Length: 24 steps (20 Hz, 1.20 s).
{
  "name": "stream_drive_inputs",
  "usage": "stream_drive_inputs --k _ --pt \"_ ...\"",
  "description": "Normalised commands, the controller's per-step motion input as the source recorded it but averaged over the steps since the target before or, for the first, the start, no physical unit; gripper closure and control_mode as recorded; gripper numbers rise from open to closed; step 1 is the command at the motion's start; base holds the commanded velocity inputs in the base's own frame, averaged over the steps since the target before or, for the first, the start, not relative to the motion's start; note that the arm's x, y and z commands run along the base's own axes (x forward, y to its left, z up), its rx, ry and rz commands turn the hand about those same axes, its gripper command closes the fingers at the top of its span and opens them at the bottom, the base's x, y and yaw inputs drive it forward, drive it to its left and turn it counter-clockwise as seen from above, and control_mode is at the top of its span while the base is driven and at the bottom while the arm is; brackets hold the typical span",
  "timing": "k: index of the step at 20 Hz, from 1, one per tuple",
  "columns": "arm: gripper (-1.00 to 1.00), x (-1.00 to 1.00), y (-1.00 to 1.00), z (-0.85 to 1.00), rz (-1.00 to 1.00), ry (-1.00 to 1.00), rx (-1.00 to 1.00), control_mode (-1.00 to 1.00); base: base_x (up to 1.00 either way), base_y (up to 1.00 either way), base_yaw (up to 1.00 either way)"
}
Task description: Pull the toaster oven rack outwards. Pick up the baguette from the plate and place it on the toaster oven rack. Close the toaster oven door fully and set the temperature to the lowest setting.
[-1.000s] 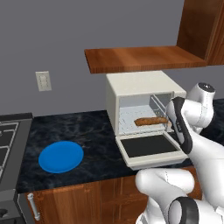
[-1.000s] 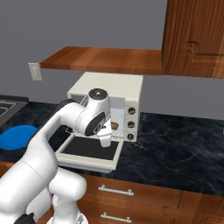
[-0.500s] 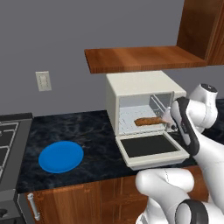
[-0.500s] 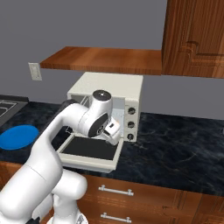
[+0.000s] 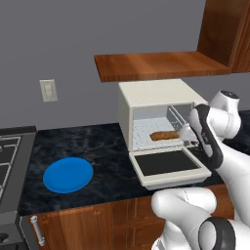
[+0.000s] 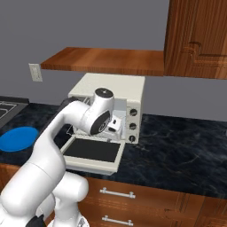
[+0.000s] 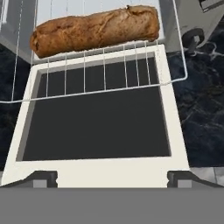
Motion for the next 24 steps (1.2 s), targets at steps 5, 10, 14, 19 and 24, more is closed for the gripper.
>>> stream_drive_inputs --k 5,10,14,19,24 --pt "-1.0 0.09 0.34 -0.23 0.0 0.0 0.0 -1.0 0.0 0.0 0.0" --pt "-1.0 0.23 0.25 -0.3 0.0 0.0 0.0 -1.0 0.0 0.0 0.0" --pt "-1.0 0.33 0.11 -0.28 0.0 -0.01 -0.02 -1.0 0.0 0.0 0.0" --pt "-1.0 0.32 0.04 -0.27 0.0 -0.05 -0.03 -1.0 0.0 0.0 0.0" --pt "-1.0 0.05 0.0 -0.19 -0.01 -0.18 -0.01 -1.0 0.0 0.0 0.0"
